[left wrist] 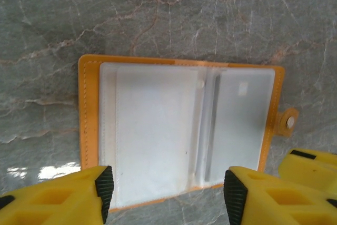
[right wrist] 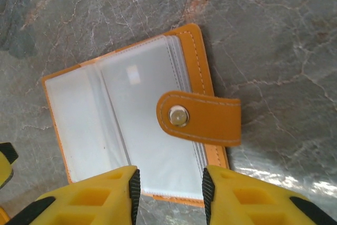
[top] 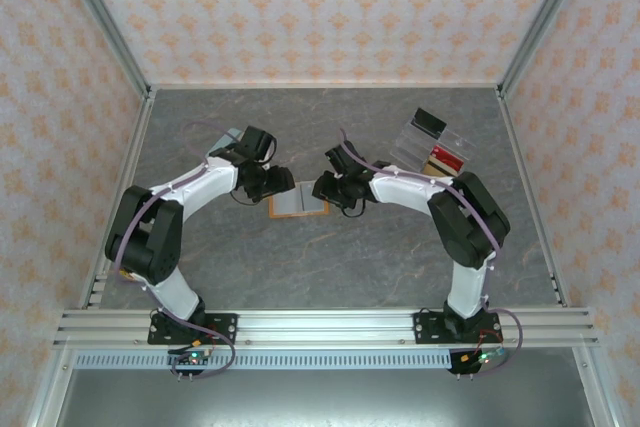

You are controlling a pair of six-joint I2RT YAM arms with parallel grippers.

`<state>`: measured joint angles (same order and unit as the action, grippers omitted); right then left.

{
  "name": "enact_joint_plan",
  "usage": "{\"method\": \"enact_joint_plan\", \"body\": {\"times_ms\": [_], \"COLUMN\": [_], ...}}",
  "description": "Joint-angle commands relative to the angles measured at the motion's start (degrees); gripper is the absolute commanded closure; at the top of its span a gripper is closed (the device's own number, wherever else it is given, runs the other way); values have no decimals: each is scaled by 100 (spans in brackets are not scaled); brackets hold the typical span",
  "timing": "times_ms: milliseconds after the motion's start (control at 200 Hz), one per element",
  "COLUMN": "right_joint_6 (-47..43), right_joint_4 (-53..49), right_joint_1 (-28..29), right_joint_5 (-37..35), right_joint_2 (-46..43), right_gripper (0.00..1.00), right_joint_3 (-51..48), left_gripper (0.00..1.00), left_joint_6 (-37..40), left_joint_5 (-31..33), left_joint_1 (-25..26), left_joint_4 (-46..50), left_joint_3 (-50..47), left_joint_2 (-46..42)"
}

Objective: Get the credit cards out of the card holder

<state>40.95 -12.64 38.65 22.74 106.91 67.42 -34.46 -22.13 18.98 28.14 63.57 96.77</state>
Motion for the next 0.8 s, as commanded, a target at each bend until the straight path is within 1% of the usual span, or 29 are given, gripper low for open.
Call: {"method": "enact_joint_plan", "body": {"times_ms": [0, 75, 190, 380, 626, 796], "right_joint_6": [126, 77, -51, -174, -278, -339], "right_joint_4": [159, 122, -67, -289, -256, -119], "right_joint_1": [37, 54, 98, 101, 108, 107], "right_joint_5": [18, 81, 15, -134, 93, 282], "right_joint_2": [281, 436, 562, 627, 668, 588], "right_gripper": [64, 65, 65, 65, 66, 70], "right_joint_3": [219, 347, 495, 560, 527, 492], "left_gripper": [44, 48, 53, 56, 63, 67], "left_joint_6": [79, 64, -12, -4, 35, 26], "left_joint_5": [14, 27, -157, -51, 101, 247], "left_joint_1": [-70, -87, -123, -148, -149, -149], "left_joint_4": [120, 54, -12, 11, 69, 104], "left_joint_3": [201, 147, 139, 129, 19, -84], "left_joint_2": [137, 244, 462, 626, 816, 861]}}
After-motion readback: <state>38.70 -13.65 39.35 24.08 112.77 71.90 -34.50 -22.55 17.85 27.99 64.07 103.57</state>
